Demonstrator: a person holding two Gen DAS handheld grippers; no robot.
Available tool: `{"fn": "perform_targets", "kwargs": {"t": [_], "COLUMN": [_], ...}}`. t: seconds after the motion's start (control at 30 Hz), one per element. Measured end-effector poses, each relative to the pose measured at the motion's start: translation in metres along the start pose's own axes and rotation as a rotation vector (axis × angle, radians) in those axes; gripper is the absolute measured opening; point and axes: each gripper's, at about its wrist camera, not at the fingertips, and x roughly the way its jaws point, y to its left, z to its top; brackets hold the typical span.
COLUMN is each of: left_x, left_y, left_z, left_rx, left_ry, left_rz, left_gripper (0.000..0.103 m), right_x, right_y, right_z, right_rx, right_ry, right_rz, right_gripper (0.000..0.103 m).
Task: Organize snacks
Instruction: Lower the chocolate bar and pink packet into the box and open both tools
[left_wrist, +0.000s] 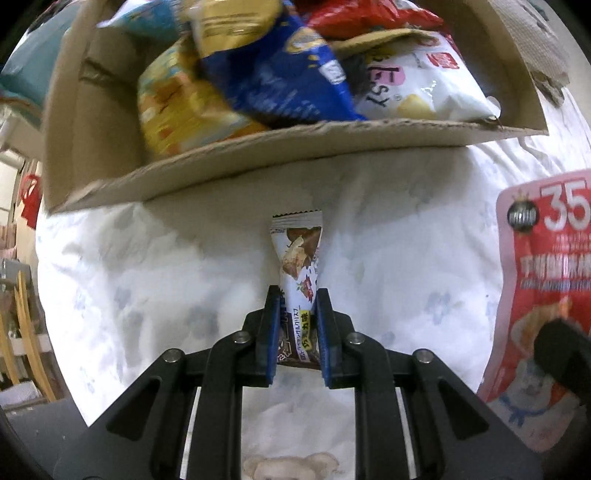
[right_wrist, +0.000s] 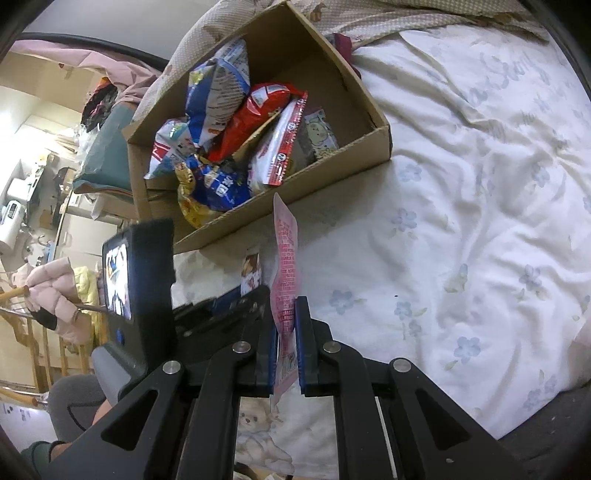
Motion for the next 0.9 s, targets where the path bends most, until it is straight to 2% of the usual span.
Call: {"fn": "perform_targets", "kwargs": {"t": [0.2, 0.5, 0.67, 0.9], "left_x": [-0.03, -0.099, -0.135, -0.155], "left_y": [0.015, 0.036, 0.058, 0.07], "left_z": [-0.008, -0.022, -0.005, 0.026], "left_rx": [-0.018, -0.055, -0.103, -0.119], "left_ry": [-0.045, -0.179, -0.277, -0.343], "left_rz": [-0.001, -0.017, -0.007, -0.006], "left_gripper": [0.015, 0.015, 0.015, 0.015], "right_x": [-0.005, -0.028, -0.048, -0.048], "right_y": [0.009, 0.026, 0.03, 0.031], "right_z": [-0.001, 0.003, 0.026, 0.064], "right_rx": [-0.018, -0.087, -0.107, -0.105], "right_ry": [-0.011, -0.092, -0.17, -0.21], "right_rz": [0.032, 0.089, 0.1, 0.105], "right_gripper": [0.009, 0.009, 0.009, 0.009]}}
